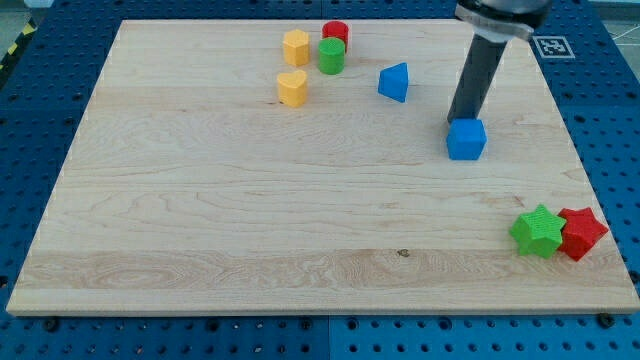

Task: Move blue cube to closer to the green star

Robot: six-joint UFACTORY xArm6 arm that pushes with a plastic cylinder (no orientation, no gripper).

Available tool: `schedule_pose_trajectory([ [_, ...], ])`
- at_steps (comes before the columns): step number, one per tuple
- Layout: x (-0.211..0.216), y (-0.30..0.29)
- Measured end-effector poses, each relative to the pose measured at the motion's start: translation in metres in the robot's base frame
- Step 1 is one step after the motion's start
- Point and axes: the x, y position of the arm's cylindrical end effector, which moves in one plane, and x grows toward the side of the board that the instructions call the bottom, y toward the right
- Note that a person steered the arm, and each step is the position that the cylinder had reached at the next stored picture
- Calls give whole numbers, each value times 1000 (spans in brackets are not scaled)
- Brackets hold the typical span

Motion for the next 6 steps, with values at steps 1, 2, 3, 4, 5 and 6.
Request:
schedule_pose_trajectory([
  [1,35,0],
  [2,67,0],
  [3,80,0],
  [4,53,-18],
  [5,80,-40],
  [6,114,-37],
])
